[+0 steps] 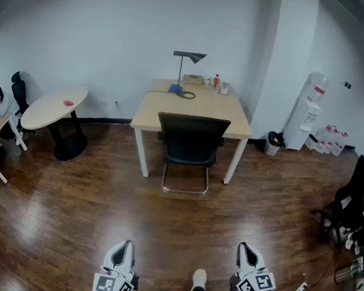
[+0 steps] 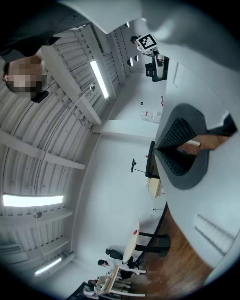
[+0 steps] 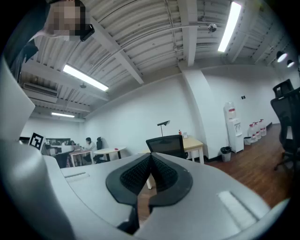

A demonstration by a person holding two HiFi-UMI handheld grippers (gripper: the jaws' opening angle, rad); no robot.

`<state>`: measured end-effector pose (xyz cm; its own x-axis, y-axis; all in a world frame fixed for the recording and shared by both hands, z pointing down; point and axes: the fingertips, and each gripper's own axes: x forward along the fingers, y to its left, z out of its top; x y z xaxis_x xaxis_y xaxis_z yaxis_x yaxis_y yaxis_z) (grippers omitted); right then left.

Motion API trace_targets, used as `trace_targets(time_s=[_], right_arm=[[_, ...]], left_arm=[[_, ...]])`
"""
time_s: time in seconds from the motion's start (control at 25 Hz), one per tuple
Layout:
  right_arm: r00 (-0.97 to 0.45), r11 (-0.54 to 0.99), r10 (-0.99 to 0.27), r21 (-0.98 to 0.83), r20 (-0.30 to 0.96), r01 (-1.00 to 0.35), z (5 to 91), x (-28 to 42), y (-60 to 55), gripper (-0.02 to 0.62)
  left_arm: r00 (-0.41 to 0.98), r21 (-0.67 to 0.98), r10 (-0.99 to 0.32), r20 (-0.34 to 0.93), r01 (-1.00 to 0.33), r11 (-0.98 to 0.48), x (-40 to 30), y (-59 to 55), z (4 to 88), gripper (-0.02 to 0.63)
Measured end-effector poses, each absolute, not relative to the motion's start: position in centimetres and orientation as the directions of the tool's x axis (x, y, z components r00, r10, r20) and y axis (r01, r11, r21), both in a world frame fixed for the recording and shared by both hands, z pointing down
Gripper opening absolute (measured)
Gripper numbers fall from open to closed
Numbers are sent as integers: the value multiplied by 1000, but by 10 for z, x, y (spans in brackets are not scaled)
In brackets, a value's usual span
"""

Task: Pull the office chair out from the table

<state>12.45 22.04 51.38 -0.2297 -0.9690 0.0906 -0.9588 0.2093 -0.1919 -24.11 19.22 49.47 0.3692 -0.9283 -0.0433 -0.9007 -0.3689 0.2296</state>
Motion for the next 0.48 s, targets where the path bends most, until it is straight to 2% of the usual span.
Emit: trace_targets(time_s=[0.48], right_arm=[[-264,254,-964,-205,25,-945,509,191,129,12]], left_arm=[[357,184,-933,-48,-915,-359,-171,119,488,2]])
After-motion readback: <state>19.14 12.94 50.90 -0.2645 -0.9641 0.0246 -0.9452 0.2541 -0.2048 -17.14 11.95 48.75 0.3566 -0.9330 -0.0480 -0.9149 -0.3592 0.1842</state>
